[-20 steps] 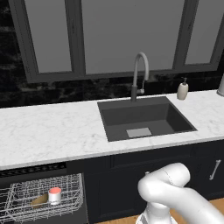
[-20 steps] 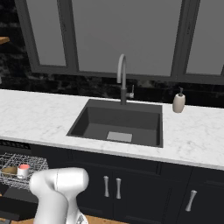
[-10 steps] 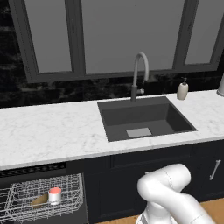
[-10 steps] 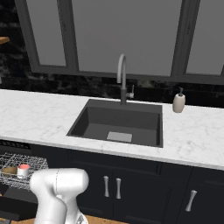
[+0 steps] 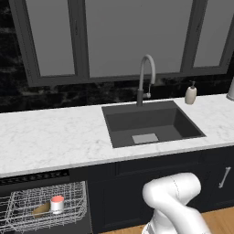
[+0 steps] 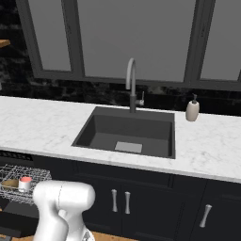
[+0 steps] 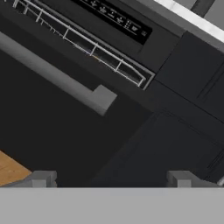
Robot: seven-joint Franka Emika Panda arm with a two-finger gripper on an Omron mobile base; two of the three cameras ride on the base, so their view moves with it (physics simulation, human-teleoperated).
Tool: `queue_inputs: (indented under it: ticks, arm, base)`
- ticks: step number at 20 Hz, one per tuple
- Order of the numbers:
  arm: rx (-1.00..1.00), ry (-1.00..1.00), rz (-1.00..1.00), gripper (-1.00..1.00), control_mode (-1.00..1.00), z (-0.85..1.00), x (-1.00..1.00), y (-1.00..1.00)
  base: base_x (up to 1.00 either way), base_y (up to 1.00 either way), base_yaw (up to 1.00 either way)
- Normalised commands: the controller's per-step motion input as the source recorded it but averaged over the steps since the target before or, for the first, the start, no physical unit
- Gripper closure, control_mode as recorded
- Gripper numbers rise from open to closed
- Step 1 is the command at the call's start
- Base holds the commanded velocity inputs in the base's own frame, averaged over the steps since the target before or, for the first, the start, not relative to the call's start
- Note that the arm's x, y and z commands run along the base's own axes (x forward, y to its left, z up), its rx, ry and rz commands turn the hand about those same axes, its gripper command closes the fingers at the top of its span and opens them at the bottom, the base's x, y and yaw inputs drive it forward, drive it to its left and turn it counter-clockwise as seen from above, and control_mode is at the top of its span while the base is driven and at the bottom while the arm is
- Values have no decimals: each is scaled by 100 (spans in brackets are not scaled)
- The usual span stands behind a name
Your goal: Pick up the cup and bowl from the counter, place them in the dishwasher, and close the dishwasher door.
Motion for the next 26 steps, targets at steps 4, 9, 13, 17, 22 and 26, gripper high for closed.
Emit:
queue_inputs:
  ticks: [4,9,13,17,22,26]
  arm:
    - [-4,-9,-1,-100,-100,-44,93,5]
    - [-21,-25,-1,-100,-100,-61,86,61]
    - [-29,-39,0,-100,-100,-91,64,100]
    - [-19,-37,0,-100,-100,-83,75,87]
    - [-15,-43,0,-100,-100,-68,94,95]
    - [-10,-56,0,-100,-100,-59,69,100]
  base:
    - [0,0,0]
    - [0,0,0]
    - [0,0,0]
    - [0,0,0]
    - [0,0,0]
    - [0,0,0]
